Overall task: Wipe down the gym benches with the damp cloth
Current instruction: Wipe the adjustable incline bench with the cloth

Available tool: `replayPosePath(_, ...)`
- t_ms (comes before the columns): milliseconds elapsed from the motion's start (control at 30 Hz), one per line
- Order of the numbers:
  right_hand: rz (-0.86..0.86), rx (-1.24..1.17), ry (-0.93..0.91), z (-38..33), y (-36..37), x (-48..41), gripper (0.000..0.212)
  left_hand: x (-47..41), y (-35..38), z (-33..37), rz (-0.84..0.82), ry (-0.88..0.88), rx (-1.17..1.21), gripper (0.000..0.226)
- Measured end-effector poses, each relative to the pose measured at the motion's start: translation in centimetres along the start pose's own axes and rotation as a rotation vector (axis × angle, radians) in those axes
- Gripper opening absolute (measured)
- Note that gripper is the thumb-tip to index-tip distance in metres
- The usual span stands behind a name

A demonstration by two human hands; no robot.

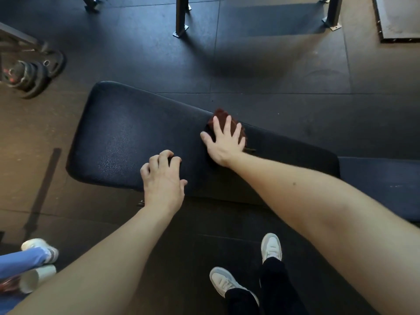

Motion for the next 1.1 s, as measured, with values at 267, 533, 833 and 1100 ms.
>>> replayPosePath(267, 0.071, 0.031, -0.149, -1.1, 1.0, 5.0, 0.080, -0.2, -0.3, -0.6, 0.006, -0.002, -0.020, 0.058)
replayPosePath(533, -0.012, 0.092, -0.288, -0.4, 3.3, 10.4, 0.072, -0.4, -0.3, -1.3, 0.032, -0.017, -0.006, 0.053)
replayPosePath(833, 0.171, 0.099, -0.166, -2.8, -2.8, 0.0, 0.058, 0.1, -0.4, -1.3, 0.050, -0.049, 0.098, 0.045)
replayPosePath(1100, 0.189, -0.407, -0.061, 4.3, -3.7, 11.5, 0.038, 2.5, 0.5, 1.5, -0.079, -0.101, 0.466, 0.036)
Point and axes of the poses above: each hand's wrist, its own x-axis away from the middle knuckle, its own y-axis out of the palm, z = x × y, the point moved 10 cm from there along -x, towards the middle knuckle, and after that the axes turned 9 degrees about z, right-handed, at the moved point
